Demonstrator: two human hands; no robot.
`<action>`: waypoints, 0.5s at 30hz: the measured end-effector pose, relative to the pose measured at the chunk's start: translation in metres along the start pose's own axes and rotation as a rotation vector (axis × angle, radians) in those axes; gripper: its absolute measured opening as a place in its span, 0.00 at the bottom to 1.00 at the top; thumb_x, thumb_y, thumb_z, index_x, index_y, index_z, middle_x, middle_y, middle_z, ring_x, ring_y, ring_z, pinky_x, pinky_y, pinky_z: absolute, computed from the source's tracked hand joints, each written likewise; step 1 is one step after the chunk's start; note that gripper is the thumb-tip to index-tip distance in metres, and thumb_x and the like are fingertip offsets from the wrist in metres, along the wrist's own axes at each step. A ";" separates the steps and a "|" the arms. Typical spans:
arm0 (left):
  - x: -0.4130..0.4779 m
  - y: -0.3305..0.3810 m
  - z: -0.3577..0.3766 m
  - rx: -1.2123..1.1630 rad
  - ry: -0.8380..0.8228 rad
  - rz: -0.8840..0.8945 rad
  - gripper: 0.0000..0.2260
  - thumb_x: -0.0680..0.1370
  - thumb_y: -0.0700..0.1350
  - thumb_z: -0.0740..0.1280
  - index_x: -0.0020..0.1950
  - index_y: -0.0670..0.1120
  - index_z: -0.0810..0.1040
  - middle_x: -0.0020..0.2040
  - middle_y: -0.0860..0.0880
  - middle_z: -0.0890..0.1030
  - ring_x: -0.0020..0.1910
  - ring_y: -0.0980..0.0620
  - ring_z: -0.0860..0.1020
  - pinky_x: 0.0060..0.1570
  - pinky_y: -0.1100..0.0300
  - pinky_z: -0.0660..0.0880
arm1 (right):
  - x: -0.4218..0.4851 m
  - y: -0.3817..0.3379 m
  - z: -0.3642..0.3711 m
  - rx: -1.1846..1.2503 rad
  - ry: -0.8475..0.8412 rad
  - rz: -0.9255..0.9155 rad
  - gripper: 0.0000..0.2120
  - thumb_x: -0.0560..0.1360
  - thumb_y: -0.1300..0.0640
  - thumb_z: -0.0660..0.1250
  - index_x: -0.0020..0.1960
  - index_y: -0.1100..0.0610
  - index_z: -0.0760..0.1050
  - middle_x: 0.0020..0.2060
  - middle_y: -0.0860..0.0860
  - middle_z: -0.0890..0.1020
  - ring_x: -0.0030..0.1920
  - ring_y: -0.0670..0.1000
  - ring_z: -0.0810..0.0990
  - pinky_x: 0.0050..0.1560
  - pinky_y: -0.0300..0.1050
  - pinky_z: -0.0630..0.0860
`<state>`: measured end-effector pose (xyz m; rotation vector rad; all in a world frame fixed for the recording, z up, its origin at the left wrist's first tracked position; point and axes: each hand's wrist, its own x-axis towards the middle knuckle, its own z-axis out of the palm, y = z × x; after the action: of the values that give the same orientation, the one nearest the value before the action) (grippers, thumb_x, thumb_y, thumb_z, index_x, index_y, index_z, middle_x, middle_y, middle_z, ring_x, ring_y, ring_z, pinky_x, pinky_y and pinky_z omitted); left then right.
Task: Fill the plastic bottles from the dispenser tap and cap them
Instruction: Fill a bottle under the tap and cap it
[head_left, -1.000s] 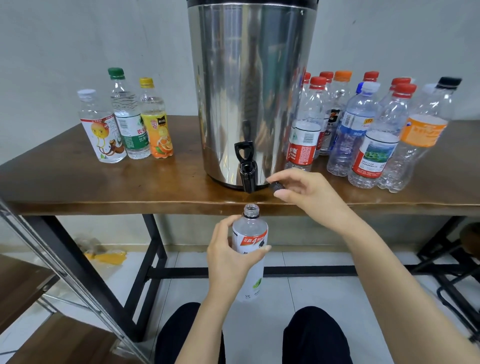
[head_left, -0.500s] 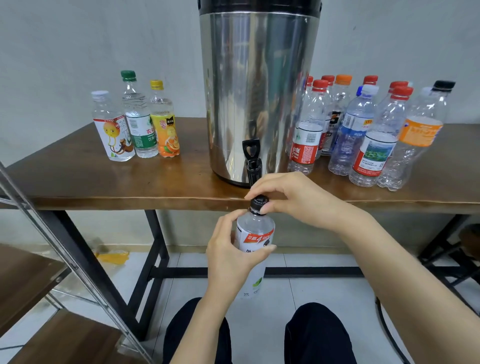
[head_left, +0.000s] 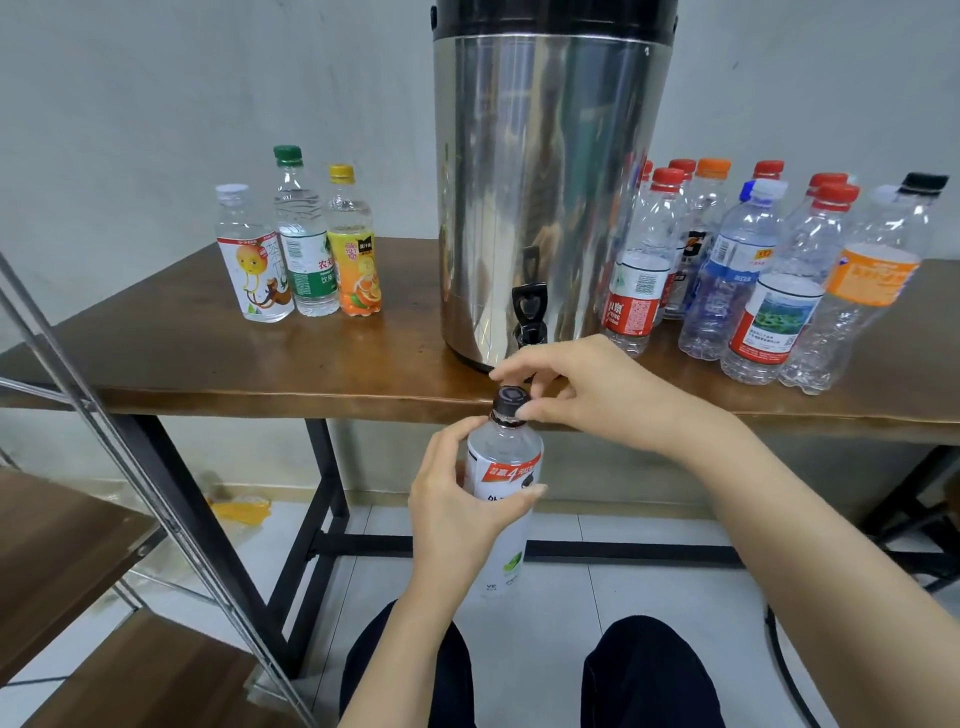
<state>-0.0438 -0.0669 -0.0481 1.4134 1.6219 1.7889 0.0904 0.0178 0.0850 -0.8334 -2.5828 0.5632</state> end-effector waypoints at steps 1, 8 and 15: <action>0.001 0.000 -0.001 -0.002 0.001 -0.002 0.33 0.58 0.54 0.81 0.60 0.61 0.74 0.57 0.58 0.79 0.53 0.54 0.82 0.48 0.51 0.81 | 0.003 0.001 0.003 -0.019 0.036 0.016 0.15 0.72 0.52 0.75 0.58 0.50 0.80 0.43 0.46 0.82 0.40 0.46 0.78 0.43 0.37 0.75; 0.009 0.000 -0.009 -0.013 0.003 -0.006 0.33 0.57 0.56 0.81 0.60 0.61 0.74 0.57 0.59 0.79 0.54 0.53 0.81 0.49 0.50 0.81 | 0.012 -0.007 0.007 0.033 0.024 -0.012 0.17 0.74 0.54 0.73 0.63 0.48 0.78 0.50 0.44 0.82 0.46 0.43 0.78 0.46 0.32 0.73; 0.016 -0.001 -0.020 -0.004 0.016 -0.007 0.32 0.58 0.54 0.81 0.59 0.64 0.73 0.57 0.56 0.80 0.54 0.53 0.81 0.50 0.50 0.81 | 0.025 -0.014 0.009 0.074 0.054 -0.021 0.17 0.75 0.54 0.72 0.63 0.48 0.76 0.53 0.41 0.81 0.32 0.44 0.76 0.43 0.38 0.76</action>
<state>-0.0678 -0.0651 -0.0394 1.3940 1.6274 1.8030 0.0606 0.0207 0.0897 -0.7848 -2.5030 0.6176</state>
